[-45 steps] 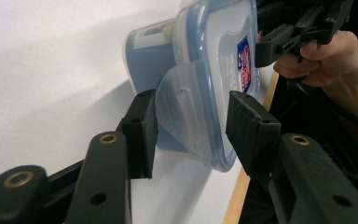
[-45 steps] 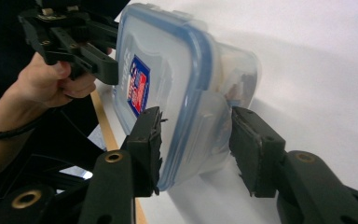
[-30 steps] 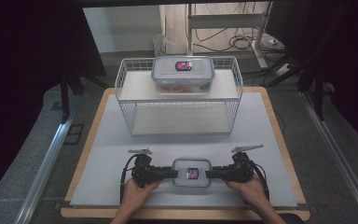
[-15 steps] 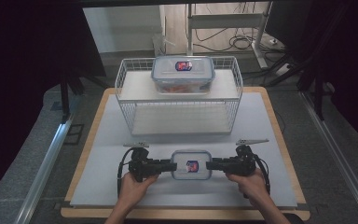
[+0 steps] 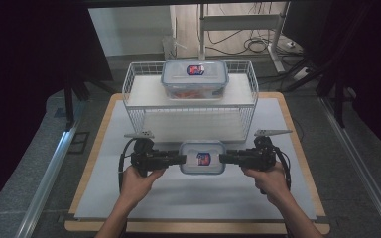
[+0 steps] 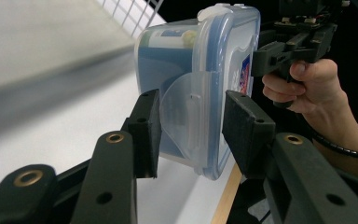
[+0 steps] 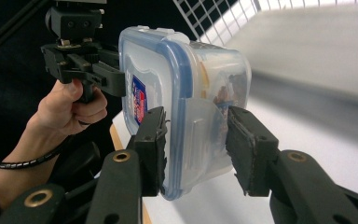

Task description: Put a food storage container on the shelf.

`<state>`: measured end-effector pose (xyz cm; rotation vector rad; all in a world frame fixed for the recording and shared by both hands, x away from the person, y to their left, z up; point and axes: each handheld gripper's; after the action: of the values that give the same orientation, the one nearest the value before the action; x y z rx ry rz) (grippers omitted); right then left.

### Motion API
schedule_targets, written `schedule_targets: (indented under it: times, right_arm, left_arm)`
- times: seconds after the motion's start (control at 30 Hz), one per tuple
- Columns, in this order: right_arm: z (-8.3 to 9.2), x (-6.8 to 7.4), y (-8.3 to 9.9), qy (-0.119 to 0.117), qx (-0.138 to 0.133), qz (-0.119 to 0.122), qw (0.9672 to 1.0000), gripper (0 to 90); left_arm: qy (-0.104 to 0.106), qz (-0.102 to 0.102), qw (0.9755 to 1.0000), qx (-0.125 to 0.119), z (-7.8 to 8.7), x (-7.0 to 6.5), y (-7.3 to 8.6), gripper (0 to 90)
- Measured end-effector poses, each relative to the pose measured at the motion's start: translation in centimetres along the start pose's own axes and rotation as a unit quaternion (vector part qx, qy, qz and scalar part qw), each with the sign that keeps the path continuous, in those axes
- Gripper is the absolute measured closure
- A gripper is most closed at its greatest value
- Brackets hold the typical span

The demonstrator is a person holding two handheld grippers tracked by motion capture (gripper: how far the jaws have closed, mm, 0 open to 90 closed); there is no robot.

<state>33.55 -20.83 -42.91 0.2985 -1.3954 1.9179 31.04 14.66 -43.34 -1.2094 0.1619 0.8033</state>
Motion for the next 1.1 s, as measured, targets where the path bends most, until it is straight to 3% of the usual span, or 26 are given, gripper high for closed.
schedule_targets:
  times: [0.4, 1.1]
  right_arm:
    - [0.4, 1.4, -4.6, 0.004, -0.013, 0.011, 0.9998, 58.4]
    - [1.5, 4.1, -13.8, 0.009, -0.056, 0.033, 0.9978, 58.4]
  left_arm:
    - [-0.004, -0.007, 0.9998, -0.018, 1.7, -0.3, -4.3, 57.9]
    - [-0.012, -0.024, 0.9984, -0.050, 5.0, -1.0, -13.7, 57.7]
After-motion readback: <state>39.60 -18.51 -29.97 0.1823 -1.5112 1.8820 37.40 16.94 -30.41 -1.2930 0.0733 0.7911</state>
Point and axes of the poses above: each handheld gripper's, and its own axes: z roughly backward along the jaws, y roughly out of its underside, x roughly to its left, and after that the axes turned 2 degrees about -z, right-handed
